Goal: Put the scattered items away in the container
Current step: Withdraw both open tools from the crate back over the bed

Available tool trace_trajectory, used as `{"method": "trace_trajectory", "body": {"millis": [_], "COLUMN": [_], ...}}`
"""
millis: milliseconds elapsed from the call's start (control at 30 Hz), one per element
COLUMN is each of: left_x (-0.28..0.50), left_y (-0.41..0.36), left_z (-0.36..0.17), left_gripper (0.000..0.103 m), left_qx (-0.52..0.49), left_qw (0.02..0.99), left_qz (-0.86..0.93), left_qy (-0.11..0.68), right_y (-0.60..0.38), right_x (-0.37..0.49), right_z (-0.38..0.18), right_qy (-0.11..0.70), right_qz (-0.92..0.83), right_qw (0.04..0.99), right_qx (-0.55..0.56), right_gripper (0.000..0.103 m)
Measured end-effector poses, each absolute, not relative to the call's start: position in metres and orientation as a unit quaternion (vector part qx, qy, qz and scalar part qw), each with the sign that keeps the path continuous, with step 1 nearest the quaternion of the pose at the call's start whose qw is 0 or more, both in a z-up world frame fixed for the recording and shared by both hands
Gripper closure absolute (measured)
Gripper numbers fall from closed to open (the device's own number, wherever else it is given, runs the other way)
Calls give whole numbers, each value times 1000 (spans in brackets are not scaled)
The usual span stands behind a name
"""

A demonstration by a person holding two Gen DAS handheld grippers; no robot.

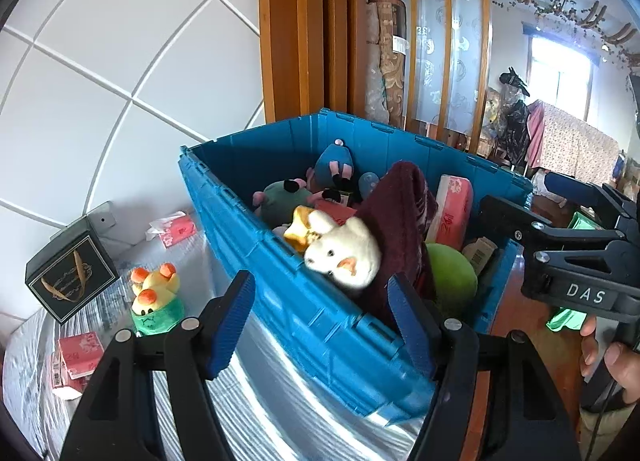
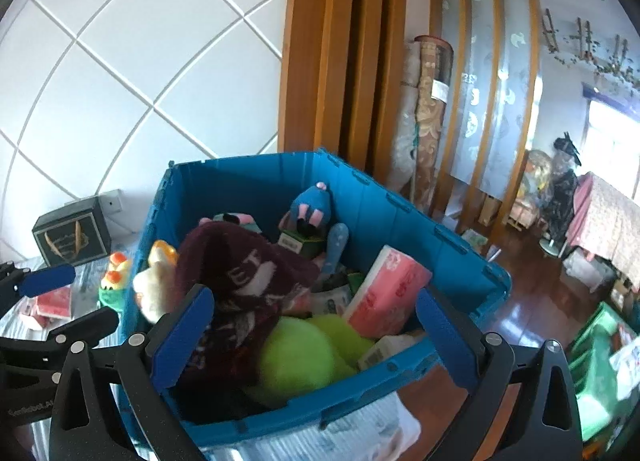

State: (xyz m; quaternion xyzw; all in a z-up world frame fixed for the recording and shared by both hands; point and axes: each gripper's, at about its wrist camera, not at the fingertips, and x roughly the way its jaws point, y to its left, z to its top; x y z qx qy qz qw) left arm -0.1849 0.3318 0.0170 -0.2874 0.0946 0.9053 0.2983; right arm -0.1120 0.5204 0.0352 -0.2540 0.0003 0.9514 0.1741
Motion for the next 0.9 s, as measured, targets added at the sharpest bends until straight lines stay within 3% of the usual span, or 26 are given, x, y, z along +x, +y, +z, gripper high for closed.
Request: {"method": "trace_trajectory", "body": {"millis": [567, 900], "left_x": [-202, -250], "left_y": [185, 66], "left_z": [4, -40], "left_gripper": [35, 35], "left_qx": [-300, -347], "left_qw": [209, 87], "left_qz": [930, 934], "left_qy": [49, 6], "right_y": [383, 276], "right_x": [-147, -225], "right_z": [43, 5], "right_qy": [-41, -72], "right_qz": [966, 956], "right_qw": [82, -30], "right_qx": [-243, -283], "right_gripper": [0, 0]}}
